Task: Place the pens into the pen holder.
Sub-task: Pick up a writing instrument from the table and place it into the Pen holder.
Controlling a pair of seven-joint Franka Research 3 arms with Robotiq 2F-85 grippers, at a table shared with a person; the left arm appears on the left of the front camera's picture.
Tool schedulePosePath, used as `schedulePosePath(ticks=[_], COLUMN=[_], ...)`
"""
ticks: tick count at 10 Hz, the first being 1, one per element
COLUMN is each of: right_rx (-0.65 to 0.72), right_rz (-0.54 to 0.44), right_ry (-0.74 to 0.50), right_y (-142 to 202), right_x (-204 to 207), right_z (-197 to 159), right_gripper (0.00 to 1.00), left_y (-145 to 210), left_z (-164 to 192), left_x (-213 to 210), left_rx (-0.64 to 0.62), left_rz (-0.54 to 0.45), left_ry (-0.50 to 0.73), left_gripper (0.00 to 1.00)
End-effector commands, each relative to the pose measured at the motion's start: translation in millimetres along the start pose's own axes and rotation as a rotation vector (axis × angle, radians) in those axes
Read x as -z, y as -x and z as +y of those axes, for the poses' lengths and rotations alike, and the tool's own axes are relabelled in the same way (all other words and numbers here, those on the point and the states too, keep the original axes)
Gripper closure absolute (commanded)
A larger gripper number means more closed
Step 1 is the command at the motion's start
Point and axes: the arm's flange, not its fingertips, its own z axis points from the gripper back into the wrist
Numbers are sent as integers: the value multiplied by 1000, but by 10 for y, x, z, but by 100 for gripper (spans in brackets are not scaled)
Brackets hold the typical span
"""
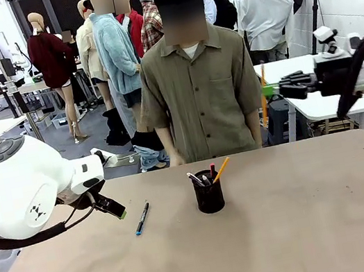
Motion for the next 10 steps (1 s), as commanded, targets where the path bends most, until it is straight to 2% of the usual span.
schedulePosePath(ticks=[1, 2, 5, 8, 10], right_rx=[-28, -23, -28, -13, 21], right_rz=[-16, -17, 58, 120, 149], right_ry=[0, -11, 84, 138, 154], right_y=[-104, -183, -232, -40, 136], right_x=[553, 796, 1429, 1730, 1856], right_z=[68, 132, 390, 520, 471], right_gripper=[100, 100, 100, 100, 100], left_y=[9, 9, 9, 9, 9], left_z=[21, 21, 21, 21, 21], left_x=[-7, -7, -7, -7, -7], left_rx=[-6, -6, -6, -6, -6], left_rz=[-1, -1, -1, -1, -1], left_ry=[1, 1, 1, 1, 1], left_gripper=[0, 0, 0, 0, 0])
